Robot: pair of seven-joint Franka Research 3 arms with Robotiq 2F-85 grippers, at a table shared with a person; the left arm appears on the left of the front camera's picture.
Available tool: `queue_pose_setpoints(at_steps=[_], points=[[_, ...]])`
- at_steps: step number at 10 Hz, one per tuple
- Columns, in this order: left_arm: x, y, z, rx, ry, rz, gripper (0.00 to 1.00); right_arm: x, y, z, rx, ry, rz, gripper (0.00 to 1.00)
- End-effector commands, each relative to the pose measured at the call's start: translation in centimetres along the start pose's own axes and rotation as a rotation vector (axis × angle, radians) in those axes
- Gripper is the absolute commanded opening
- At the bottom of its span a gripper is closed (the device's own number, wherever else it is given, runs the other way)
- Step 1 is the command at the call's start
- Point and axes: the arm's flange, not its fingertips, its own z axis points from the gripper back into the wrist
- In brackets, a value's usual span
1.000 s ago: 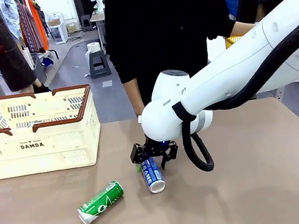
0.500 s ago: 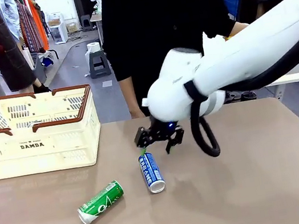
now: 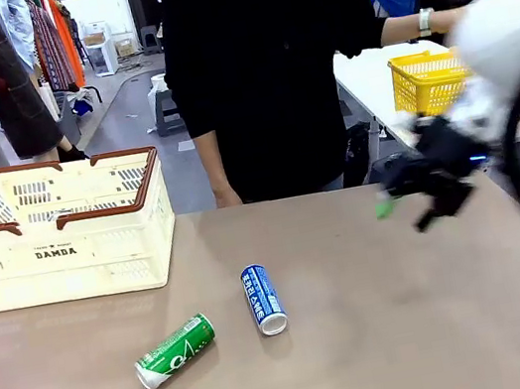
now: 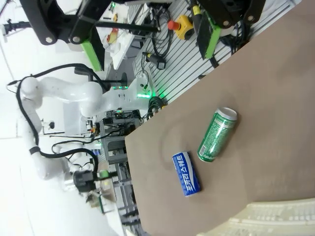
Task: Place the drinks into the Shopping basket.
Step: Pick up one drink and place it into the Shopping basket.
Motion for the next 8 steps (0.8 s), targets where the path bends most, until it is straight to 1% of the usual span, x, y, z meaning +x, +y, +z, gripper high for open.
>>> queue_pose_setpoints(at_steps=[1,2,3,4,5,6,7,8], points=[[-0.2,-0.2,-0.3,-0.017,-0.013,0.005,1.0,0.0,-7.7,4.4,0.273,0.008,-0.071,1.0],[-0.2,-0.2,-0.3,-0.017,-0.013,0.005,1.0,-0.3,-12.0,5.7,0.383,-0.043,-0.198,1.0],[-0.2,-0.2,-0.3,-0.017,-0.013,0.005,1.0,-0.6,-15.8,5.3,0.496,-0.07,-0.246,1.0],[-0.2,-0.2,-0.3,-0.017,-0.013,0.005,1.0,-1.1,-17.6,4.7,0.579,-0.134,-0.185,1.0],[-0.2,-0.2,-0.3,-0.017,-0.013,0.005,1.0,-1.6,-19.2,4.4,0.663,-0.222,-0.186,1.0],[-0.2,-0.2,-0.3,-0.017,-0.013,0.005,1.0,-2.0,-19.8,3.7,0.653,-0.33,-0.203,1.0],[-0.2,-0.2,-0.3,-0.017,-0.013,0.005,1.0,-3.0,-19.6,5.3,0.565,-0.152,-0.258,1.0],[-0.2,-0.2,-0.3,-0.017,-0.013,0.005,1.0,-3.0,-19.6,5.3,0.565,-0.152,-0.258,1.0]])
